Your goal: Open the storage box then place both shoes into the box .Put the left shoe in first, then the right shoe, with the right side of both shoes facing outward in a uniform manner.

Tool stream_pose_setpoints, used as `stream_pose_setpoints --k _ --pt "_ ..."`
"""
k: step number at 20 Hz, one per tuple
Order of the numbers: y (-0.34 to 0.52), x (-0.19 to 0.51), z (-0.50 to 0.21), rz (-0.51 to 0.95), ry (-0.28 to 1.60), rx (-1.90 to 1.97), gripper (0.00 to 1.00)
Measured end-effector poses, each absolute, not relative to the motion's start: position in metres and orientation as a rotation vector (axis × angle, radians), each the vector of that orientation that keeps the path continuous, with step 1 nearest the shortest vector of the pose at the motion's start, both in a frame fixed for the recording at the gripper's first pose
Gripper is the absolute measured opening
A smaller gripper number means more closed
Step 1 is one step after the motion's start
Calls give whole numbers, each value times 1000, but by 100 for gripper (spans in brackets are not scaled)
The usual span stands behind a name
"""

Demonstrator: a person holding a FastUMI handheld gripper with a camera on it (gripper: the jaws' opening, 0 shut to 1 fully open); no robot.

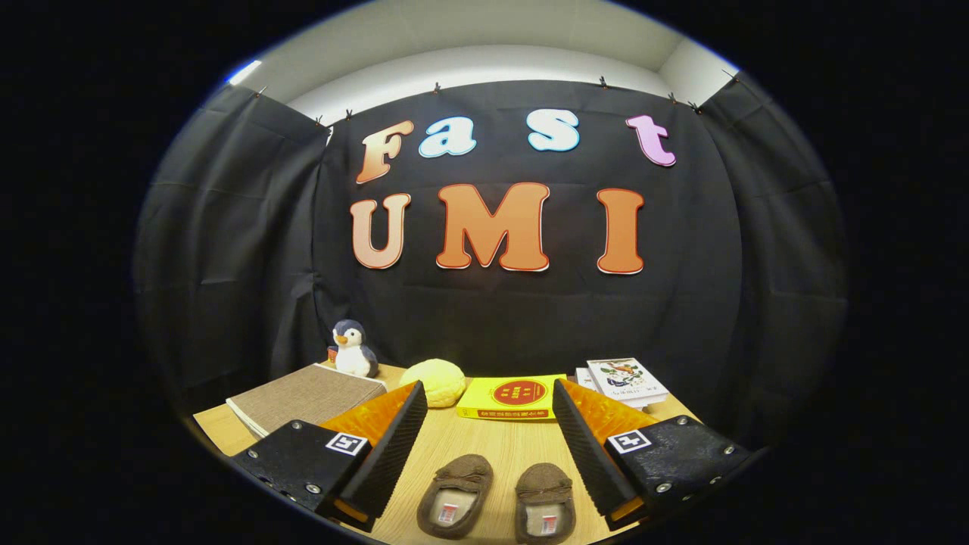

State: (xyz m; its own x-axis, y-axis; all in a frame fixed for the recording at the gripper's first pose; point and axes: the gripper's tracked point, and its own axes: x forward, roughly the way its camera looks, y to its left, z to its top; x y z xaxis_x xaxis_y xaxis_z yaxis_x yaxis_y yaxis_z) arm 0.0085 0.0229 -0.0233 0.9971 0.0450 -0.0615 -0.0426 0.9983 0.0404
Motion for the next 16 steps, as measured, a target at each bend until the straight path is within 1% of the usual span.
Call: stream_pose_setpoints --k 3,6,12,16 --pt "32 13 -36 72 94 83 99" --pt "49 18 -50 131 137 167 99" --pt "108 20 -97 342 324 452 98" --pt "141 19 -124 446 431 725 98"
